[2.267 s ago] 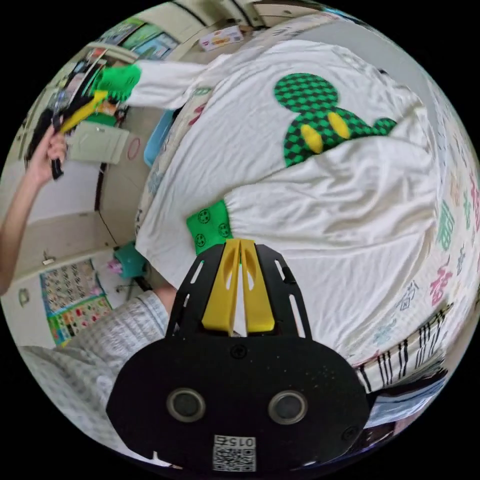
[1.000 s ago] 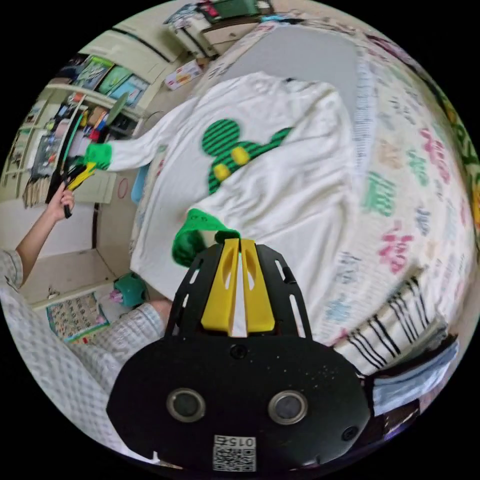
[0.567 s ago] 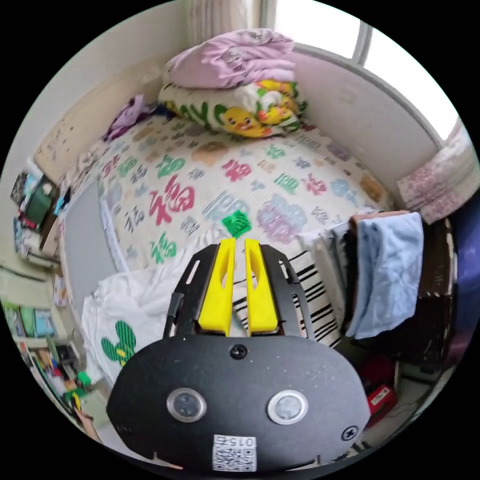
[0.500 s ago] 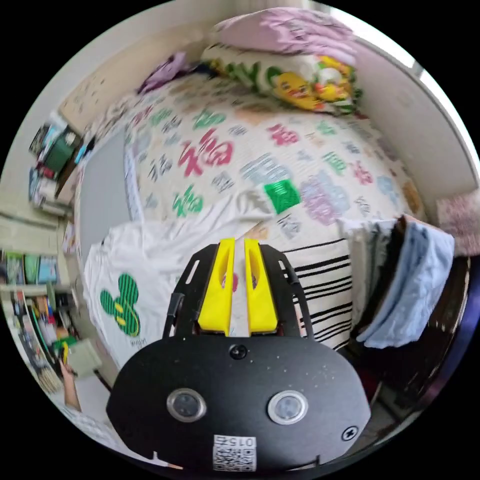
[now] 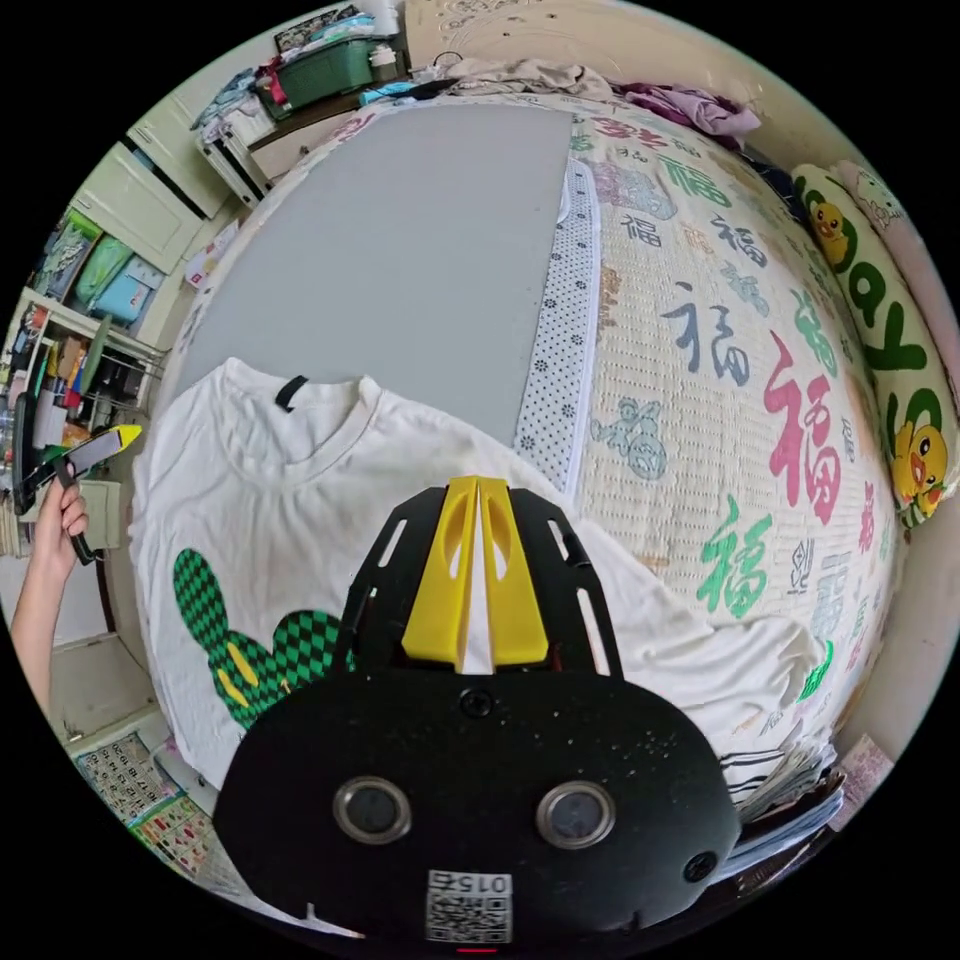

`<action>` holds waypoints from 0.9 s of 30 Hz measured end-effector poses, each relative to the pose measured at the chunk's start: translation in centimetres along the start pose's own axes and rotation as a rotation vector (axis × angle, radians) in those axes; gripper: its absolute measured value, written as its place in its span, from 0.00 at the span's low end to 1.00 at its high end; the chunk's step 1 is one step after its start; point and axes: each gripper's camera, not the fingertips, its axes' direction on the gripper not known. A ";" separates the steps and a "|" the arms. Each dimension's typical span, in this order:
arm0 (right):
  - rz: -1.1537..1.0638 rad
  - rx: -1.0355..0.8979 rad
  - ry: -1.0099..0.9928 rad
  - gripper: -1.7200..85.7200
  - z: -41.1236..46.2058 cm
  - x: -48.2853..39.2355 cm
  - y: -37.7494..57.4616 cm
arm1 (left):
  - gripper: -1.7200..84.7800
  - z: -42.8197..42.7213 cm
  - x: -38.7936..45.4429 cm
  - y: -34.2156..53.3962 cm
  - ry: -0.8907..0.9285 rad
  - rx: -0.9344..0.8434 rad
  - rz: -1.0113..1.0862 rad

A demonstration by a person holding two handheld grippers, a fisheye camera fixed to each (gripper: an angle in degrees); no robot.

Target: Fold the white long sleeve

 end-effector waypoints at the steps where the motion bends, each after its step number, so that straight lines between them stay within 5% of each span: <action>1: 0.000 -0.020 0.019 0.01 1.0 -0.4 -0.8 | 0.02 1.2 0.0 -1.2 -0.016 -0.011 -0.026; 10: -0.065 0.030 0.127 0.01 1.1 -1.1 -2.4 | 0.01 3.1 1.6 -5.3 -0.207 -0.008 0.000; 16: -0.002 0.036 -0.002 0.02 -1.4 2.8 0.2 | 0.02 1.2 1.4 -4.4 -0.160 -0.009 -0.028; 21: 0.062 0.105 -0.275 0.06 -7.2 7.8 13.1 | 0.06 -4.9 2.0 5.8 -0.033 0.009 0.023; 27: 0.263 -0.281 -0.299 0.09 -5.3 11.8 35.6 | 0.11 -9.8 -1.1 28.9 -0.027 -0.203 -0.281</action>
